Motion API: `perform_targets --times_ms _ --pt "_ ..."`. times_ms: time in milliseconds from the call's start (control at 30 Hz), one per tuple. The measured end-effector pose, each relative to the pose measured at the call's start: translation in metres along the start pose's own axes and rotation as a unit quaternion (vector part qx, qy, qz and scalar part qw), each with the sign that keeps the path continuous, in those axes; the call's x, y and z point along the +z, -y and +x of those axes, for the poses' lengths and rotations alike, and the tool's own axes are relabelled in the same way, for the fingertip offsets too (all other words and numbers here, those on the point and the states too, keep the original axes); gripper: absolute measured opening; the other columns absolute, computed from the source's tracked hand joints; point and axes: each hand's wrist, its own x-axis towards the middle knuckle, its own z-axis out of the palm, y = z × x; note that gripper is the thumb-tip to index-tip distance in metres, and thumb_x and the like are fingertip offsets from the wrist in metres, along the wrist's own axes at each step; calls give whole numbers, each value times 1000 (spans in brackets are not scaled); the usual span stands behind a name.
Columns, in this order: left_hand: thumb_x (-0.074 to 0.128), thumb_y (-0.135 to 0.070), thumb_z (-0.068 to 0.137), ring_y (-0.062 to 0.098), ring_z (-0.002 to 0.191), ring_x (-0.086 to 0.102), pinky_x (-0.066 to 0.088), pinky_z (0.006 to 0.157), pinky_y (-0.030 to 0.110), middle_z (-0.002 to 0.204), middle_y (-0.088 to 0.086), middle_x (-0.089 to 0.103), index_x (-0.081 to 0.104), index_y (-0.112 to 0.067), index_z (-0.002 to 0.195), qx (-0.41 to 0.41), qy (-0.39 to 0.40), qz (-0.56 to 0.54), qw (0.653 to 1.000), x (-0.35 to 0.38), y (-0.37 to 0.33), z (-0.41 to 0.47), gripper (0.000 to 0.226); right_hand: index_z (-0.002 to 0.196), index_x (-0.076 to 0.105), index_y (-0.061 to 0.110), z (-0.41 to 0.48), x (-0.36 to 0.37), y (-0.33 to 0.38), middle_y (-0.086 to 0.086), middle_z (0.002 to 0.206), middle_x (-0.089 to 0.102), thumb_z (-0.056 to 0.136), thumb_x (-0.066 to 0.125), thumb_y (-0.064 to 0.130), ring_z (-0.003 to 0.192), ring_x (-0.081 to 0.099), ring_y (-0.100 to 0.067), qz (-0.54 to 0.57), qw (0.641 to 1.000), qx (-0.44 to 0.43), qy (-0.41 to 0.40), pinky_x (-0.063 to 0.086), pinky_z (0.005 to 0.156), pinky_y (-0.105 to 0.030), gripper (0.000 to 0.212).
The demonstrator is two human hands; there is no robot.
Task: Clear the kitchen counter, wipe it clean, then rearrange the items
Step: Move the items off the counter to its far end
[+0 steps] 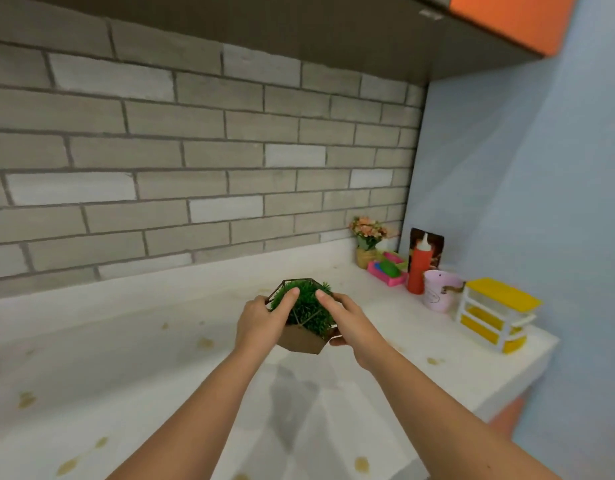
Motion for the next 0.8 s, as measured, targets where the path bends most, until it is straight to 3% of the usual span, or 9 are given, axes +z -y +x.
perform_targets --times_ms 267,367,467,600,700,800 --pt "52 -72 72 25 91 61 45 64 31 103 8 62 60 -13 99 23 122 -48 991 82 -55 36 65 124 50 25 21 -89 -1 -1 114 63 78 59 61 101 63 -23 29 996 -13 -79 50 72 -31 59" --pt "54 -69 74 22 93 60 46 70 31 102 5 64 62 -14 102 34 166 -51 984 113 -77 42 62 122 52 26 27 -123 -6 0 116 63 72 64 63 102 64 -22 49 991 -14 -120 54 81 -39 63" --pt "53 -68 75 21 93 60 45 73 32 100 3 65 62 -17 98 55 202 -51 977 142 -95 40 56 129 48 27 32 -155 -13 0 124 59 55 66 73 107 62 -24 57 987 -8 -149 55 83 -41 89" --pt "52 -73 72 20 111 55 45 91 33 120 -1 61 58 -26 120 75 248 -78 963 184 -121 42 68 128 47 29 42 -205 -20 -1 129 56 50 67 75 110 61 -26 60 984 -17 -165 55 87 -43 93" --pt "49 -82 62 18 127 46 38 106 40 136 -6 51 48 -35 131 112 262 -92 954 217 -148 43 84 131 46 27 54 -249 -17 -3 132 54 57 65 73 113 59 -25 51 982 -38 -178 53 92 -43 89" --pt "52 -57 85 18 130 41 37 108 43 141 -5 44 39 -34 138 146 258 -135 945 253 -177 45 59 128 47 22 68 -294 -10 -7 118 60 80 62 54 101 64 -22 50 981 -69 -174 53 89 -38 60"
